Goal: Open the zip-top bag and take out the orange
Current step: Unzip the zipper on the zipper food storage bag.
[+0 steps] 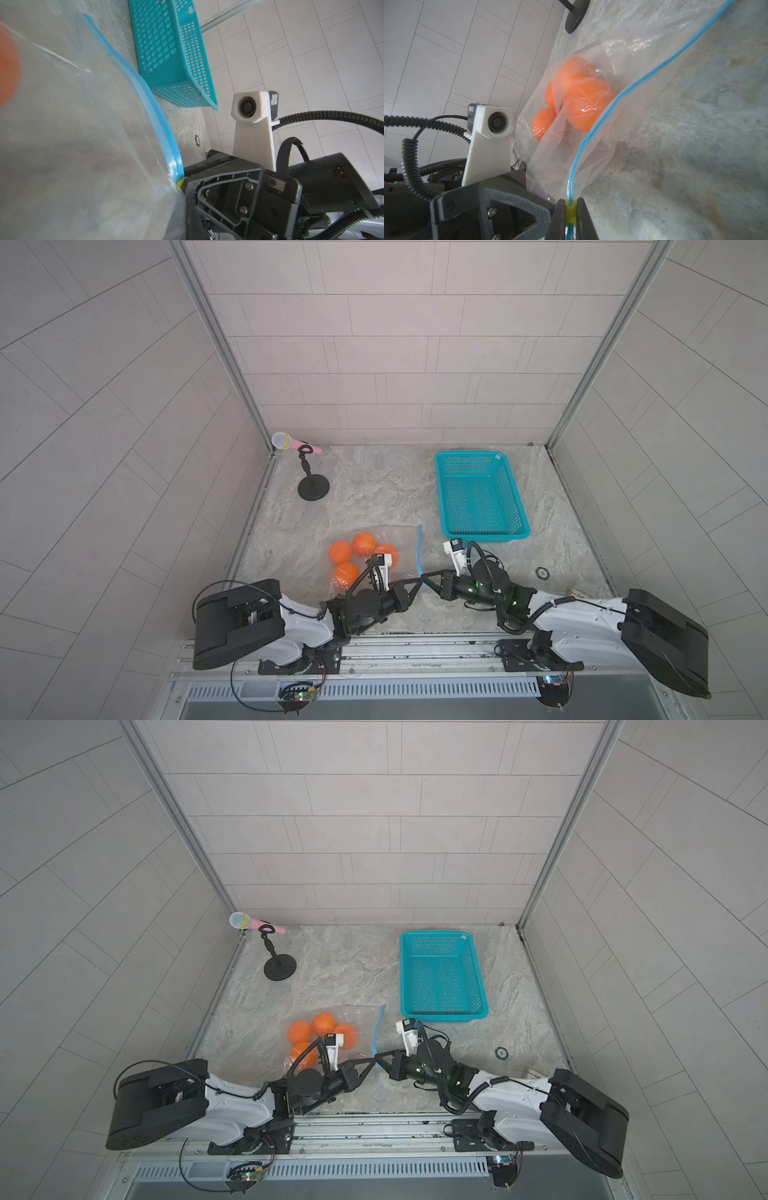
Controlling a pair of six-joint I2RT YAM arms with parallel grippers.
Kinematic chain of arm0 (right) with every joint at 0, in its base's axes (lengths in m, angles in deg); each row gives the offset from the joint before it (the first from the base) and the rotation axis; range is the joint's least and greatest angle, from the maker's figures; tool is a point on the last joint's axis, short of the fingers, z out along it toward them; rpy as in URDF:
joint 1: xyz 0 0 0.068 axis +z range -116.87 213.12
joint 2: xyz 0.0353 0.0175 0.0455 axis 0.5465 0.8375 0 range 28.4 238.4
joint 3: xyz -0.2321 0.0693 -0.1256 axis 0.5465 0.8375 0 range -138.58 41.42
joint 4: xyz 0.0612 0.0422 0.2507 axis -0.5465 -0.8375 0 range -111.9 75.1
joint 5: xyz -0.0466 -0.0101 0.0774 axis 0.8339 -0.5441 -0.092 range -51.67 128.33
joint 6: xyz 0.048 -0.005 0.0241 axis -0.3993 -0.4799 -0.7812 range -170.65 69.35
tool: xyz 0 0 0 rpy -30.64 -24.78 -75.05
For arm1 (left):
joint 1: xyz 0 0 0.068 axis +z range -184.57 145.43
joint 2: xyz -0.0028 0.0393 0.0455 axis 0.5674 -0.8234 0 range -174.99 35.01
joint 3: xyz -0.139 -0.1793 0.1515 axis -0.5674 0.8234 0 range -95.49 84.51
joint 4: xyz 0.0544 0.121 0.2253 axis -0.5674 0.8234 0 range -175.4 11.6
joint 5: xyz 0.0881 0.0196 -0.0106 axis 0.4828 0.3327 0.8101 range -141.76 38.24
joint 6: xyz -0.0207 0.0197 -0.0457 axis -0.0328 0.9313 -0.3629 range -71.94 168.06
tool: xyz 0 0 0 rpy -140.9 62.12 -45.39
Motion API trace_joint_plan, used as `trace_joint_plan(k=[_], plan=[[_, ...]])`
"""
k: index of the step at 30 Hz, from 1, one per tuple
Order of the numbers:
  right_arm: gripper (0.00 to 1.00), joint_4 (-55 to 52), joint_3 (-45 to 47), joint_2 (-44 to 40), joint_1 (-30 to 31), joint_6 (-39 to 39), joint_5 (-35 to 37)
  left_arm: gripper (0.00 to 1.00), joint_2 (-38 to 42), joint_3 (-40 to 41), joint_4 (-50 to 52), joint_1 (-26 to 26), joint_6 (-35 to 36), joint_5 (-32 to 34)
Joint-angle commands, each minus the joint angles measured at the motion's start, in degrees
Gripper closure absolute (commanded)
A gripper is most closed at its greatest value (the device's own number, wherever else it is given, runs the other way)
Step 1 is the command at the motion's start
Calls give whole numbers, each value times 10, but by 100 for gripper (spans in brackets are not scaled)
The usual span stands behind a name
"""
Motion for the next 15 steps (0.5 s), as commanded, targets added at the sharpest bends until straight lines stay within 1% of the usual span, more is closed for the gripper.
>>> trace_joint_plan(k=[1, 5, 7, 9, 11, 12, 15], plan=[[99, 68, 4, 41, -9, -16, 44, 100, 15, -12, -56, -11, 16, -48], [99, 86, -11, 65, -11, -21, 35, 100, 65, 3, -50, -15, 34, -48], [99, 95, -16, 66, -11, -26, 37, 100, 88, 5, -24, -15, 32, -41], [99, 66, -34, 63, -13, -20, 40, 100, 87, -1, -13, -15, 34, -48], [99, 37, -54, 68, -13, -13, 36, 100, 63, 3, -47, -15, 24, -63], [99, 36, -58, 73, -13, -13, 34, 100, 54, 5, -62, -15, 18, -66], [99, 63, -52, 87, -19, -17, 32, 100, 58, -1, -54, -15, 24, -73]])
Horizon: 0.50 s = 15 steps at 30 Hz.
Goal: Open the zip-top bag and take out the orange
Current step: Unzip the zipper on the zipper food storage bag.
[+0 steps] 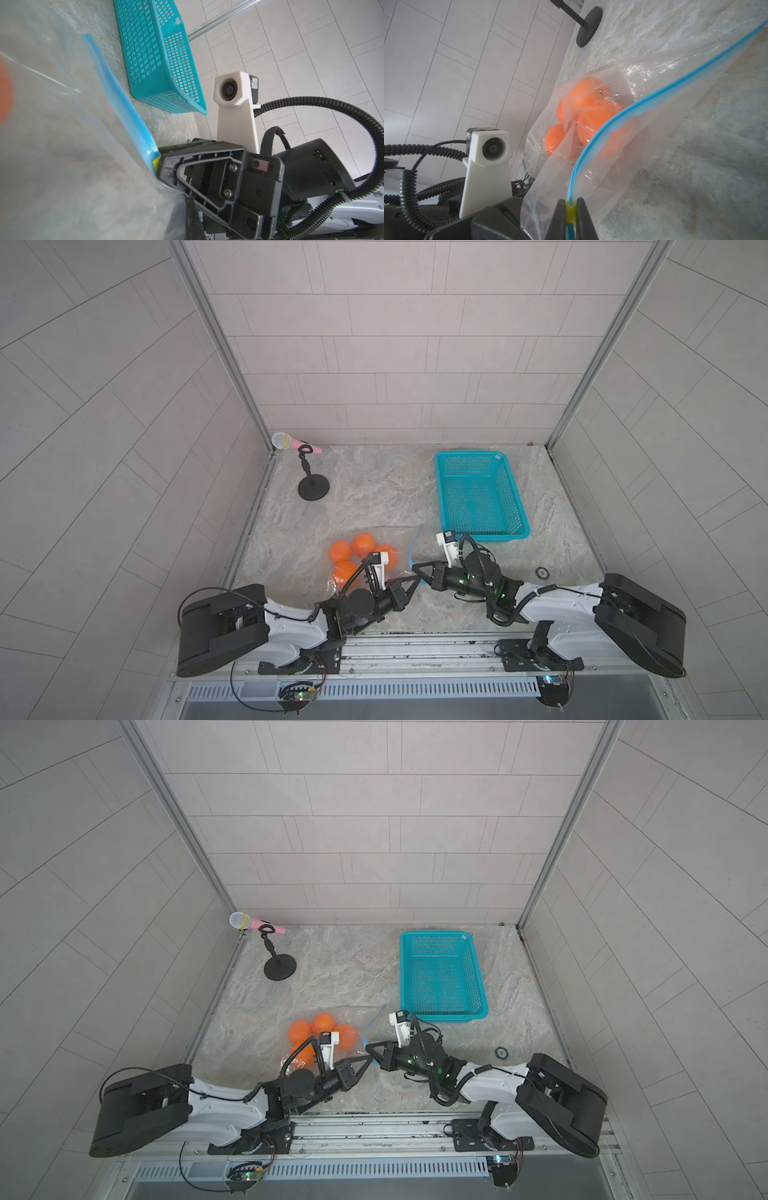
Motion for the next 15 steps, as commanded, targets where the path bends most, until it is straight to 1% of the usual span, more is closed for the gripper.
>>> trace_joint_plan(k=[1, 5, 8, 15], plan=[[99, -2, -8, 16, -14, -2, 34, 100, 4, -13, -55, -14, 5, -79], [99, -6, -18, 37, -27, 2, 30, 100, 8, -19, -53, -15, 9, -93], [99, -10, -37, 67, -40, 9, 19, 100, 11, -17, -54, -15, -4, -96], [99, 41, -56, 138, -55, 2, 4, 100, 29, -6, -47, -14, -5, -88]])
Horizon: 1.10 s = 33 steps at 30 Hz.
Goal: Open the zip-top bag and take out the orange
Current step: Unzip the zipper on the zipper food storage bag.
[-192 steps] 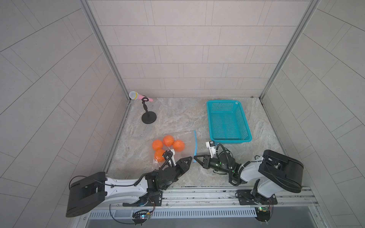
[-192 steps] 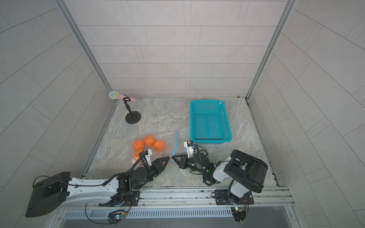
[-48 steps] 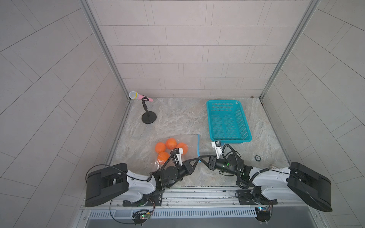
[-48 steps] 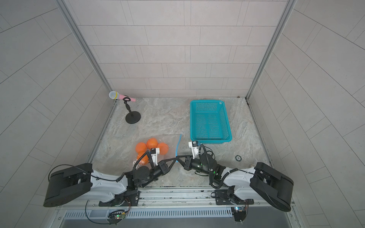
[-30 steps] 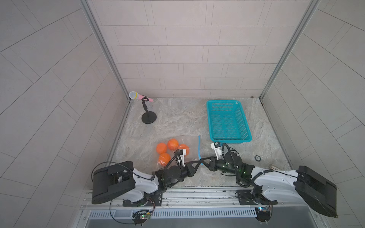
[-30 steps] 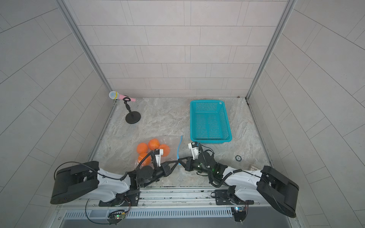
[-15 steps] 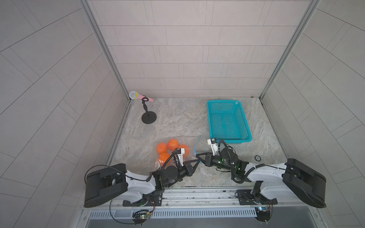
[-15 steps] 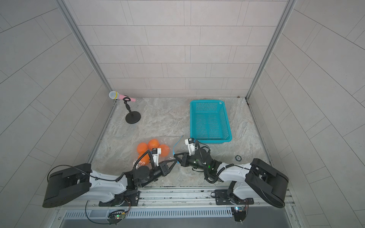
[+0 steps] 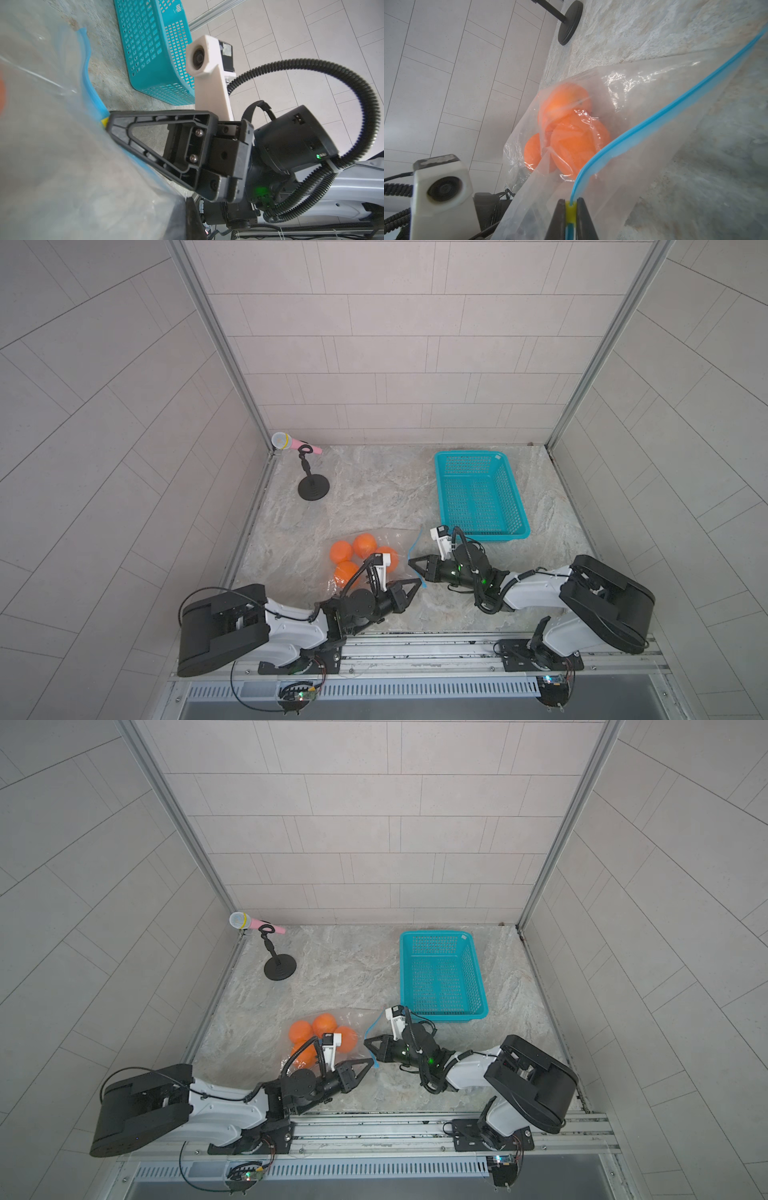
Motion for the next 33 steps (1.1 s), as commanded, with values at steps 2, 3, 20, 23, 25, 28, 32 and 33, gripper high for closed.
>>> trace_joint_plan(k=[2, 3, 20, 23, 25, 28, 32, 33], plan=[[99, -6, -19, 29, -16, 4, 34, 100, 37, 1, -55, -14, -3, -68], [99, -21, -26, 30, -16, 10, 38, 100, 47, 6, -54, -13, -3, -69], [98, -226, -138, 60, -50, 102, 83, 100, 364, -3, 314, 47, 22, -118], [97, -233, -164, 75, -51, 107, 90, 100, 387, 2, 330, 49, 21, -121], [97, -230, -171, 86, -52, 106, 87, 100, 385, 8, 319, 50, 17, -125], [97, -228, -186, 104, -53, 105, 84, 100, 379, 14, 295, 56, 11, -143], [97, -247, -213, 136, -60, 114, 89, 100, 386, 18, 283, 59, 3, -158], [98, -250, -219, 141, -61, 116, 95, 100, 393, 16, 290, 60, 3, -158]])
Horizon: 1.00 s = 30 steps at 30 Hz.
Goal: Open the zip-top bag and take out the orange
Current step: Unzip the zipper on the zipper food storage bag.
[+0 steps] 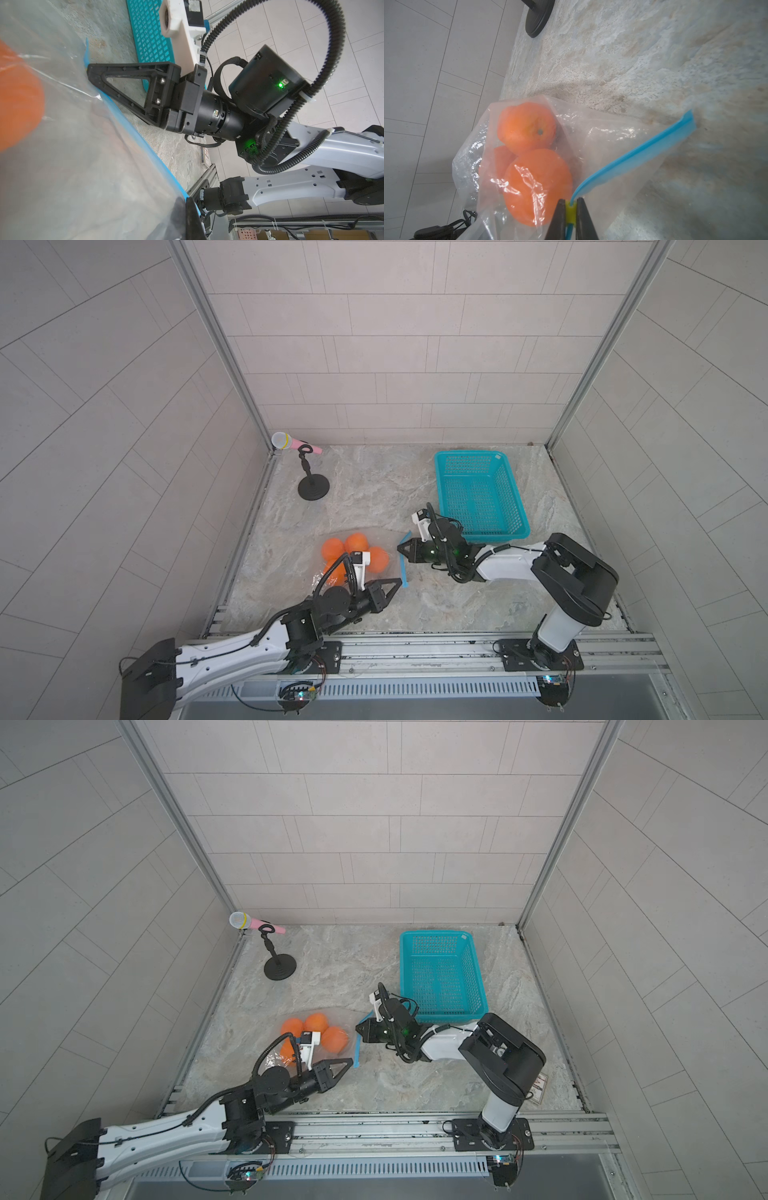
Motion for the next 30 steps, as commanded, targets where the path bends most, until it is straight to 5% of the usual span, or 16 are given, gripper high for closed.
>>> trace_joint_plan(k=[1, 15, 30], plan=[[98, -45, -18, 26, -30, 22, 102, 100, 29, -14, -59, -9, 1, -84], [97, -125, -103, 74, -53, 55, 115, 100, 73, -14, -4, 19, 6, -110], [97, -149, -154, 111, -69, 79, 136, 100, 34, -20, -24, 22, 8, -116]])
